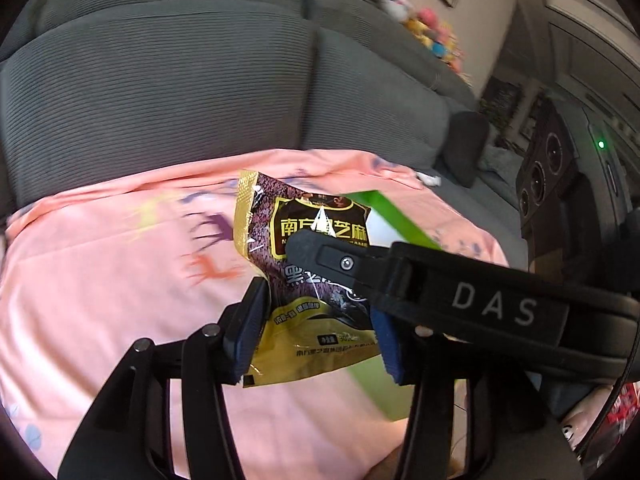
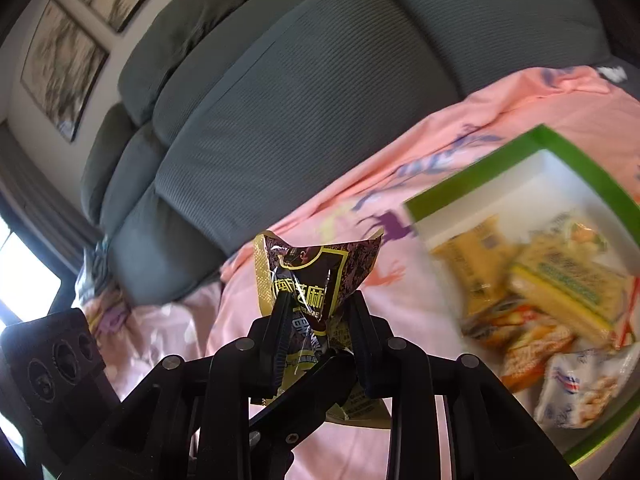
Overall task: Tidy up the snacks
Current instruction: 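Lift the black sesame bag with the right gripper and carry it to the box, then lower the sesame bag into the box and open the right gripper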
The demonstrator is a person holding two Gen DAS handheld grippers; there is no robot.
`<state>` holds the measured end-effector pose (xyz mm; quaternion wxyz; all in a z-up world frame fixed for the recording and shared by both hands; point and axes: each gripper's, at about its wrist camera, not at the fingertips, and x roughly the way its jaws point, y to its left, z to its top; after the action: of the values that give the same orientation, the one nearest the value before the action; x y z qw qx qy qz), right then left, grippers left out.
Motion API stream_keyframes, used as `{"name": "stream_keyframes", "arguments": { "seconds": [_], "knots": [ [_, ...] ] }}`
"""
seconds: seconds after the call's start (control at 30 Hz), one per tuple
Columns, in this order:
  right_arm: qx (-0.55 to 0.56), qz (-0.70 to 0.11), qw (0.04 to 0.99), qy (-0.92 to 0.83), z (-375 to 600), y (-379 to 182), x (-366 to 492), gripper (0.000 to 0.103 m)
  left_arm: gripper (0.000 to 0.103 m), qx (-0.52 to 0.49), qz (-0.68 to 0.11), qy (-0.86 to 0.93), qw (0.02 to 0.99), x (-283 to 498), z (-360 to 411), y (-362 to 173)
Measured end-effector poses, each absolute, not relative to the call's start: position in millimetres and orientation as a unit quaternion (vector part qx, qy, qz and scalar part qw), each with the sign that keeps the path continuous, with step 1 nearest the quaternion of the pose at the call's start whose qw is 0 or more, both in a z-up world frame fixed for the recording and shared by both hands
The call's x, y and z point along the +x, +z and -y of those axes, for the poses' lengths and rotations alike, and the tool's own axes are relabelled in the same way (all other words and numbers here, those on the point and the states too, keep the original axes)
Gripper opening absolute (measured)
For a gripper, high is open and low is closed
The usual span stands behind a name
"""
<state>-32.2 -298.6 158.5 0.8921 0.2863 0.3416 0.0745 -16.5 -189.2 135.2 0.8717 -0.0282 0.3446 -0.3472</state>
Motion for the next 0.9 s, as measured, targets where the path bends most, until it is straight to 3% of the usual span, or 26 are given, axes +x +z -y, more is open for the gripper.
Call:
{"name": "stream_keyframes", "arguments": {
  "seconds": [0.5, 0.9],
  "knots": [
    [0.378, -0.351, 0.855, -0.049, 396.1, 123.4, -49.8, 0.032, 0.051, -0.016, -0.419, -0.421, 0.804, -2.4, 288.9, 99.0],
    [0.386, -0.382, 0.835, -0.089, 412.0, 107.8, -48.6, 0.032, 0.055, -0.017, -0.445, -0.414, 0.794, 1.6, 305.1, 82.8]
  ]
}}
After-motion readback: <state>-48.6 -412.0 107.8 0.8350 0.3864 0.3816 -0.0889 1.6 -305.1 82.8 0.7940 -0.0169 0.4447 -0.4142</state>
